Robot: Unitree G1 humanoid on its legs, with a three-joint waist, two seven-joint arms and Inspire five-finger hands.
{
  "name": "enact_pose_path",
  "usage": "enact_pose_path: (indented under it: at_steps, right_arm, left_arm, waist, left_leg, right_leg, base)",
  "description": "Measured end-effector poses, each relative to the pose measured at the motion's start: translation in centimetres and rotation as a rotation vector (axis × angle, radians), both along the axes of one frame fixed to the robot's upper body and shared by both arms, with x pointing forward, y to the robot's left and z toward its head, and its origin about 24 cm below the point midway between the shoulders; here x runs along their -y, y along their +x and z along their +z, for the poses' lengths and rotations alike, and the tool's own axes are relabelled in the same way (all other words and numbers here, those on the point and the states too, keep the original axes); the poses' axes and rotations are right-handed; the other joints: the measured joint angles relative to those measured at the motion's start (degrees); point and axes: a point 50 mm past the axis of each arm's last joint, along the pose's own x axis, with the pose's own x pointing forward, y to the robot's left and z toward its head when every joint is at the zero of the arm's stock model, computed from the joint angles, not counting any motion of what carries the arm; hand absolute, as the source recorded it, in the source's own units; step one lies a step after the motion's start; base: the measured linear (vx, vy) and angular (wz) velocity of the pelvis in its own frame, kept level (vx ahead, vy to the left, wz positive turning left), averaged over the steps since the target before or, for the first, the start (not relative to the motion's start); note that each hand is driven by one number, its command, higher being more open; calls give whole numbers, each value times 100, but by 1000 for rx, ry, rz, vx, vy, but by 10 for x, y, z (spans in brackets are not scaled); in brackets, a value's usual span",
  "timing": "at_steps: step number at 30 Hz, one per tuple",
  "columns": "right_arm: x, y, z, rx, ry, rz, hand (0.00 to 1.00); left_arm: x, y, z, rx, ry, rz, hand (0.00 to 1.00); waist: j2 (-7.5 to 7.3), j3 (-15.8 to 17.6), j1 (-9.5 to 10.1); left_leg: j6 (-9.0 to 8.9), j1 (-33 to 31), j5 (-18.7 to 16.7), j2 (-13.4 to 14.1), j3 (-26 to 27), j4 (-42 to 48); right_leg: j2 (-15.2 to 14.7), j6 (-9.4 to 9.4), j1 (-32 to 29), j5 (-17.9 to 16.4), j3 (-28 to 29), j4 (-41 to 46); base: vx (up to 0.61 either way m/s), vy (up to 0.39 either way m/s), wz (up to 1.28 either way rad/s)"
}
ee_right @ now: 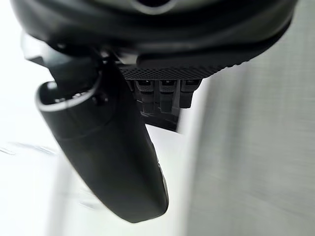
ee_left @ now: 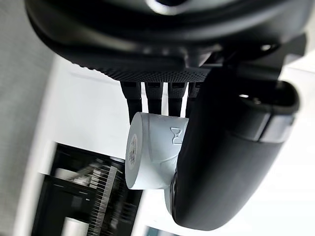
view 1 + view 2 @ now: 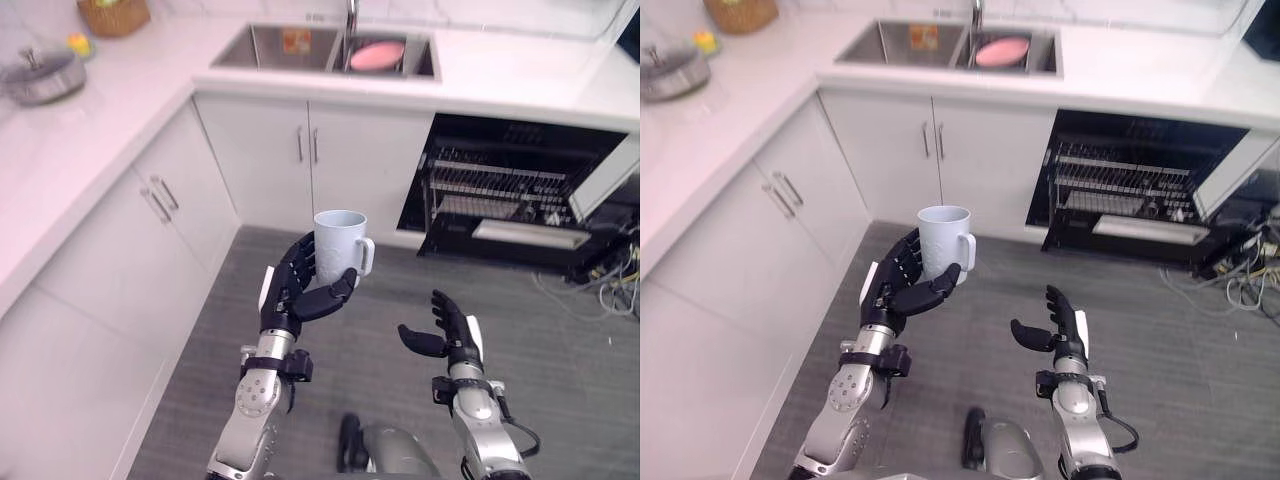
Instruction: Walk over to the sink, pick up the cup, carry it to the dishwasher, place the cup inside the dishwasher, then close the dishwasher door
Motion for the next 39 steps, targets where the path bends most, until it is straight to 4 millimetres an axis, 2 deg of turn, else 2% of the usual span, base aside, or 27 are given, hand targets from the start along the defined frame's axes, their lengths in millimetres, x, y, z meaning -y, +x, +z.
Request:
enact_pose_path:
  at_steps: [2, 3, 4, 5, 6, 7, 8, 9, 10, 11, 12, 13, 14, 15, 16, 18, 21, 22, 23, 24, 25, 26, 29, 31, 33, 37, 39]
  right_arm:
    - [-3, 3, 10, 62, 12, 3, 90]
    - [-6, 8, 14, 85, 19, 9, 90]
    - [-9, 12, 15, 91, 23, 23, 90]
    - [-10, 13, 15, 91, 23, 28, 90]
    - [-13, 18, 14, 89, 26, 40, 90]
    - [-15, 21, 12, 81, 36, 49, 90]
    - [-15, 22, 10, 75, 49, 47, 90]
    - [-15, 22, 8, 67, 63, 43, 90]
    - [-16, 22, 8, 66, 70, 42, 90]
    - [-19, 23, 8, 69, 92, 46, 90]
    - [-22, 24, 8, 72, 110, 56, 90]
    - [-24, 24, 9, 74, 115, 62, 90]
    - [-26, 25, 9, 78, 126, 73, 90]
    - [-31, 27, 11, 86, 139, 88, 90]
    - [-34, 29, 12, 90, 145, 98, 90]
    - [-44, 35, 17, 109, 152, 148, 90]
    - [-60, 50, 32, 173, 160, 229, 90]
    - [-65, 55, 40, 206, 165, 254, 90]
    - [-67, 57, 43, 219, 165, 265, 90]
    - [-69, 58, 46, 235, 167, 275, 90]
    - [-64, 59, 47, 239, 148, 280, 90]
    - [-59, 59, 46, 232, 141, 279, 90]
    - [-46, 53, 39, 201, 138, 250, 90]
    - [-44, 50, 39, 203, 173, 248, 90]
    - [-45, 50, 49, 250, 209, 256, 90]
    - [-49, 49, 64, 322, 254, 302, 90]
    - [-54, 49, 63, 313, 293, 343, 90]
  left_arm:
    - [1, -3, 2, 6, -8, -4, 30]
    - [2, -4, 2, 10, -11, -4, 30]
    - [1, -4, 2, 11, -12, 2, 30]
    - [0, -3, 2, 10, -12, 7, 30]
    - [-3, -3, 2, 7, -14, 24, 30]
    - [-5, -2, 2, 6, -16, 48, 30]
    - [-7, -2, 2, 4, -15, 61, 30]
    - [-9, -2, 1, -1, -15, 79, 30]
    - [-11, -1, 1, -1, -11, 87, 30]
    - [-17, 1, 1, 0, -4, 115, 30]
    - [-23, 1, 0, -6, 1, 147, 30]
    - [-26, 1, -1, -10, 7, 159, 30]
    - [-30, 1, -1, -10, 19, 170, 30]
    - [-34, 1, -2, -11, 42, 174, 30]
    - [-36, 0, -3, -14, 54, 174, 30]
    - [-38, -1, -3, -13, 62, 176, 30]
    - [-44, 0, -1, 3, 73, 202, 30]
    - [-50, 2, 0, 7, 77, 225, 30]
    - [-53, 2, 0, 8, 78, 240, 30]
    - [-58, 2, 0, 7, 84, 264, 30]
    - [-58, 5, -4, -10, 73, 288, 30]
    - [-58, 6, -6, -22, 64, 301, 30]
    - [-53, 15, -6, -20, 58, 296, 30]
    - [-51, 19, -12, -38, 80, 290, 30]
    - [-50, 21, -10, -29, 80, 286, 30]
    - [-50, 23, -9, -27, 82, 283, 30]
    - [-51, 23, -9, -26, 89, 288, 30]
  waist:
    - [-47, -43, 57]
    - [-47, -71, 144]
    - [-58, -74, 208]
    - [-61, -74, 216]
    - [-61, -74, 228]
    - [-54, -79, 227]
    - [-68, -72, 243]
    - [-8, -124, 323]
    - [-71, -114, 336]
    - [-208, -126, 231]
    - [-231, -133, 219]
    - [-236, -137, 215]
    - [-265, -129, 220]
    - [-317, -114, 278]
    - [-324, -110, 285]
    - [-292, -116, 202]
    - [-299, -123, 181]
    - [-304, -126, 170]
    - [-318, -134, 167]
    - [-429, -191, 150]
    - [-224, -215, 160]
    - [-115, -235, 170]
    - [-83, -209, 90]
    - [7, -168, 69]
    - [29, -175, 60]
    - [17, -168, 163]
    - [31, -177, 205]
  left_leg:
    - [208, -545, -185, 50, 1, -124]
    - [369, -862, -355, -30, -26, -723]
    - [466, -1042, -426, -289, -235, -1726]
    - [460, -1094, -423, -476, -431, -2343]
    - [356, -1105, -338, -824, -888, -3693]
    - [227, -1081, -25, -1066, -1325, -4938]
    - [119, -1030, 404, -1162, -1467, -5240]
    - [-84, -744, 1208, -1307, -1605, -5720]
    - [117, -687, 1370, -1378, -1574, -5706]
    - [476, -857, 1038, -1477, -1442, -5159]
    - [581, -900, 596, -1464, -1298, -4690]
    - [601, -831, 422, -1463, -1199, -4588]
    - [636, -590, 181, -1504, -989, -4592]
    - [710, -216, 51, -1569, -700, -4776]
    - [746, -10, 20, -1609, -575, -4902]
    - [778, 606, 1, -1654, -325, -5419]
    - [762, 1170, -6, -1651, 129, -5995]
    - [727, 1289, -27, -1660, 287, -6102]
    - [695, 1347, -50, -1681, 346, -6139]
    - [561, 1463, -162, -1810, 381, -6147]
    - [354, 1639, -496, -1767, 354, -6099]
    - [327, 1660, -531, -1676, 408, -6038]
    - [272, 1558, -562, -1316, 248, -4870]
    - [192, 1019, -442, -756, 190, -2794]
    - [220, 417, -692, -677, 25, -2306]
    - [304, -174, -946, -1107, -548, -3690]
    - [235, -165, -651, -1358, -1098, -4871]
  right_leg:
    - [-7, 74, 244, -79, 216, -173]
    - [-34, 133, 415, -114, 454, -297]
    - [-114, 222, 527, -165, 690, -361]
    - [-156, 270, 568, -194, 803, -387]
    - [-256, 398, 641, -271, 1056, -411]
    - [-328, 550, 683, -368, 1291, -417]
    - [-377, 635, 714, -427, 1416, -414]
    - [-423, 823, 744, -532, 1676, -392]
    - [-507, 924, 772, -585, 1790, -376]
    - [-695, 1002, 826, -555, 1878, -371]
    - [-752, 1093, 777, -510, 1978, -126]
    - [-763, 1103, 700, -515, 2003, 159]
    - [-868, 1236, 364, -489, 1943, 1060]
    - [-1133, 1579, -133, -376, 1725, 2156]
    - [-1264, 1543, -337, -397, 1533, 2607]
    - [-1549, 1160, -829, -605, 569, 3201]
    - [-1700, 713, -1311, -745, -973, 2378]
    - [-1674, 472, -1421, -597, -1652, 1709]
    - [-1590, 370, -1462, -434, -1887, 1282]
    - [-1410, 224, -1432, 333, -2055, 377]
    - [-1244, -259, -1350, 803, -2033, 191]
    - [-1135, -319, -1326, 764, -1933, 197]
    - [-941, -165, -1020, 328, -1790, 350]
    - [-638, -118, -468, 126, -1555, 16]
    - [-501, -117, -293, 128, -1378, -214]
    - [-475, -115, -49, 162, -883, -419]
    - [-438, 128, 198, 248, -602, -584]
  base:
    - [332, 99, -63]
    - [308, 149, -85]
    - [327, 176, -88]
    - [363, 235, -94]
    - [403, 293, -93]
    - [512, 393, -97]
    - [454, 356, -106]
    - [487, 380, -88]
    - [414, 300, -74]
    - [499, 377, -53]
    - [383, 296, -48]
    - [496, 402, -67]
    - [432, 335, -81]
    - [406, 293, -87]
    - [242, 149, -81]
    - [348, 140, -63]
    - [317, 59, -70]
    - [394, 10, -74]
    - [373, -42, -60]
    - [426, -60, -47]
    - [424, -45, -50]
    - [395, -34, -52]
    - [305, -90, -31]
    - [214, -61, -55]
    - [211, -4, -71]
    - [227, 41, -68]
    - [223, 79, -68]
